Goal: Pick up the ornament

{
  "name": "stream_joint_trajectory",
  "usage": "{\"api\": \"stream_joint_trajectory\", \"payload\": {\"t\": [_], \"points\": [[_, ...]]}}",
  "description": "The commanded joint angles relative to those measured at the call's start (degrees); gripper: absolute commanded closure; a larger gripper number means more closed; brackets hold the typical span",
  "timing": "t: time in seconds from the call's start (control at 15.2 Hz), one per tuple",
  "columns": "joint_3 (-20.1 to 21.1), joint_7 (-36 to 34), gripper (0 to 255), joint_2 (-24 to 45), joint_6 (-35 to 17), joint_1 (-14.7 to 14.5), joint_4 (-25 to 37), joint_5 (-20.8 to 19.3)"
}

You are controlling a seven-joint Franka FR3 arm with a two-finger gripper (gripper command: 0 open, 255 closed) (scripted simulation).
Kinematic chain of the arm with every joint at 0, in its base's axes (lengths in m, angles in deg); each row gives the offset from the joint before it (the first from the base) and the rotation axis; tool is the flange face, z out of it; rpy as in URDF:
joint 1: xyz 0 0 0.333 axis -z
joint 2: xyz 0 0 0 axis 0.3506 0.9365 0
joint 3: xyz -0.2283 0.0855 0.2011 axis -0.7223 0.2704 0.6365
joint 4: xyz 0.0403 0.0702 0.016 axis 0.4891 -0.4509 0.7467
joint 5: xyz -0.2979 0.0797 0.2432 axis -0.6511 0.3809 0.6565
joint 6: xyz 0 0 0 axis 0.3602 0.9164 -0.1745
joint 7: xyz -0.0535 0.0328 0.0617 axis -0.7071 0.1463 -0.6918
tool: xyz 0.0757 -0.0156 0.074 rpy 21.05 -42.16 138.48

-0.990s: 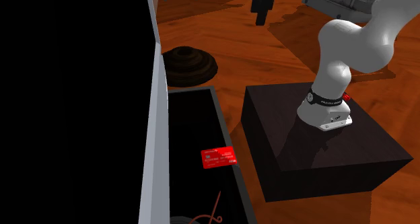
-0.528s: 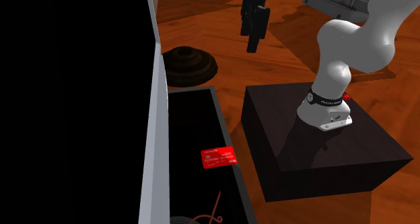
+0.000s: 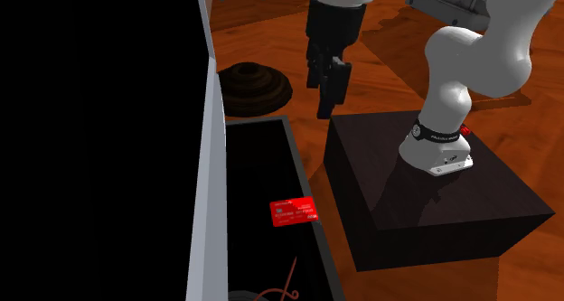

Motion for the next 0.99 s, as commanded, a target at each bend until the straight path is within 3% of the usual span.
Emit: {"api": "stream_joint_trajectory", "payload": {"t": [0.0, 0.46, 0.92], "points": [[1.6, -1.5, 0, 3.2, -2.2, -0.6, 1.4, -0.3], [6.7, -7.3, 0, 15.2, -8.3, -2.6, 8.3, -4.1], [10.0, -13.9, 0, 28.6, -11.5, -6.1, 18.3, -11.2]]}}
